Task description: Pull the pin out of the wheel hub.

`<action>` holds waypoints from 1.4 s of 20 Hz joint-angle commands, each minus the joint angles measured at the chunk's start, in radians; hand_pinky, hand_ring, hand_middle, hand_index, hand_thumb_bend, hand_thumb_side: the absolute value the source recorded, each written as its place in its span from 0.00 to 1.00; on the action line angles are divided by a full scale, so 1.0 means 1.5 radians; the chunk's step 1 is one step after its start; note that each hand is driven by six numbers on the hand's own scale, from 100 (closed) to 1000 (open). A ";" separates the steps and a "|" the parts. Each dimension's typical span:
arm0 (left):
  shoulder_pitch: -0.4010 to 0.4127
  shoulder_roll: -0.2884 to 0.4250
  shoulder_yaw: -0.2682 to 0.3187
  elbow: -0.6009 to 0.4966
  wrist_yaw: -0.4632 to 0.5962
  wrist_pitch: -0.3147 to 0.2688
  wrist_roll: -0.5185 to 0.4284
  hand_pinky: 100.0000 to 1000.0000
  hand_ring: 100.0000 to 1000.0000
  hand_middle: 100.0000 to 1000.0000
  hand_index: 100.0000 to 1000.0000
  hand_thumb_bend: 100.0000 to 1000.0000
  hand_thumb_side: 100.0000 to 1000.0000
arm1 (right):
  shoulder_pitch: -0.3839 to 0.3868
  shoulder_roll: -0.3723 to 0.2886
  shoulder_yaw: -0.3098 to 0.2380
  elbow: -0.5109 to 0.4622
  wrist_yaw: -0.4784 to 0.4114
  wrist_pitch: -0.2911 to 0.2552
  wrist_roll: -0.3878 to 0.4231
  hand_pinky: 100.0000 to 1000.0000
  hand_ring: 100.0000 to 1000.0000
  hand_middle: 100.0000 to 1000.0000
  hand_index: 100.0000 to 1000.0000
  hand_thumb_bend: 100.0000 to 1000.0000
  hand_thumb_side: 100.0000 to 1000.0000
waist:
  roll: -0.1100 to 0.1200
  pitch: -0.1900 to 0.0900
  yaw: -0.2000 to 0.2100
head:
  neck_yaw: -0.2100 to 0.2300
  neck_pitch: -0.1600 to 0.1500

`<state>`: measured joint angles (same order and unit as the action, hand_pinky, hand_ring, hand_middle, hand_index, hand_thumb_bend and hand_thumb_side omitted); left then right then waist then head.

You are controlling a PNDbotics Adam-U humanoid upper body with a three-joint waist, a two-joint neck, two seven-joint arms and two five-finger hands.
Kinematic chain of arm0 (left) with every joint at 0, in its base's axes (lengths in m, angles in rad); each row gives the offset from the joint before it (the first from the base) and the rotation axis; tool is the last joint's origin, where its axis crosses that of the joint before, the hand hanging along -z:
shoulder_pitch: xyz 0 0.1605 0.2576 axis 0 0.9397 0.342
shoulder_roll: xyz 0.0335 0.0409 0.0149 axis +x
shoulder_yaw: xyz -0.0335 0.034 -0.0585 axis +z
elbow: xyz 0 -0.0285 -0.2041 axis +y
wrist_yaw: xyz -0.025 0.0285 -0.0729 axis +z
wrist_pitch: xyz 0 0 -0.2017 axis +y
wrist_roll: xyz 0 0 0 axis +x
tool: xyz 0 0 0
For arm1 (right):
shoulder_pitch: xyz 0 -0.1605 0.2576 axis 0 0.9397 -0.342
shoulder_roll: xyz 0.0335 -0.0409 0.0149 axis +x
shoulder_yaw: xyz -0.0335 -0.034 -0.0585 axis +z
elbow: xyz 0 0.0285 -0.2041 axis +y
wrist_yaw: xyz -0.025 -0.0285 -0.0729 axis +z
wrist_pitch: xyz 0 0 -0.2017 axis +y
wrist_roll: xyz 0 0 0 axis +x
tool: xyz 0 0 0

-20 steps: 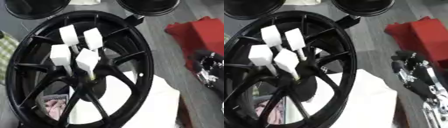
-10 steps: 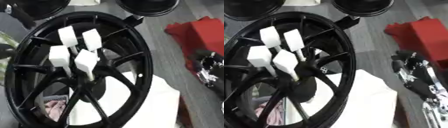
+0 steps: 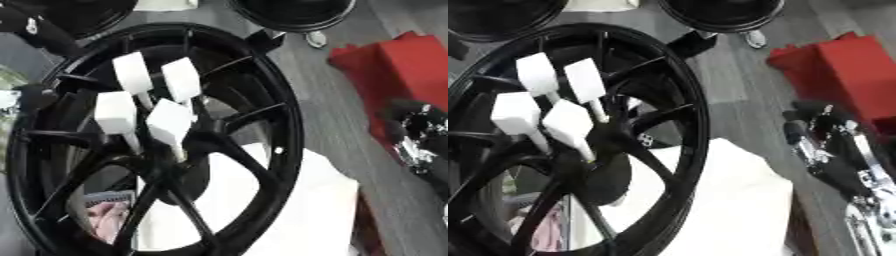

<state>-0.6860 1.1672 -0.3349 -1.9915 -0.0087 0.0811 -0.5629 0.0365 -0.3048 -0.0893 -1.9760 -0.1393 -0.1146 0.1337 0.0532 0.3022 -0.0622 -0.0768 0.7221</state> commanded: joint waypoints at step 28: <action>-0.054 -0.035 -0.063 -0.006 -0.045 0.053 -0.047 0.86 0.85 0.77 0.90 0.34 0.76 | -0.012 0.001 0.004 -0.016 0.004 0.015 0.007 0.99 0.75 0.55 0.72 0.24 0.28 | 0.004 0.007 -0.011 | -0.013 -0.025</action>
<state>-0.7506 1.0989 -0.4388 -1.9915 -0.0677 0.1608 -0.6258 0.0258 -0.2952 -0.0830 -1.9760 -0.1351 -0.0939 0.1436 0.0601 0.3270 -0.0797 -0.0903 0.6999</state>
